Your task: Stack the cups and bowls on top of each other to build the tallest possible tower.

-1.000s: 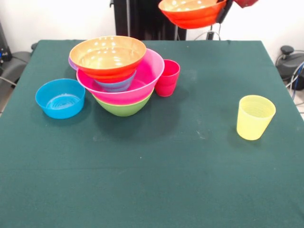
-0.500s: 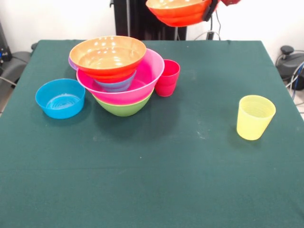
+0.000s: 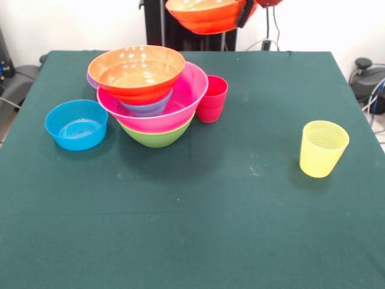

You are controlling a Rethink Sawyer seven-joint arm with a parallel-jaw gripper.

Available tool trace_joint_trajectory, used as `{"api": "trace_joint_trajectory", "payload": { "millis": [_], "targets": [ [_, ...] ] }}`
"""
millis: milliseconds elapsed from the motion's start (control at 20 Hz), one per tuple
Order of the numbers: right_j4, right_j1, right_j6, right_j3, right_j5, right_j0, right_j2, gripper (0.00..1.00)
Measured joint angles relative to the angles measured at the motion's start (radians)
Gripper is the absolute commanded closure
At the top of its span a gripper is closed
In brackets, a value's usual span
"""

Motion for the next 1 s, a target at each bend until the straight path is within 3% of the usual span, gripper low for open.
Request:
{"api": "trace_joint_trajectory", "payload": {
  "millis": [1000],
  "targets": [
    [-0.148, -0.059, 0.000, 0.019, 0.000, -0.137, 0.083, 1.00]
  ]
}}
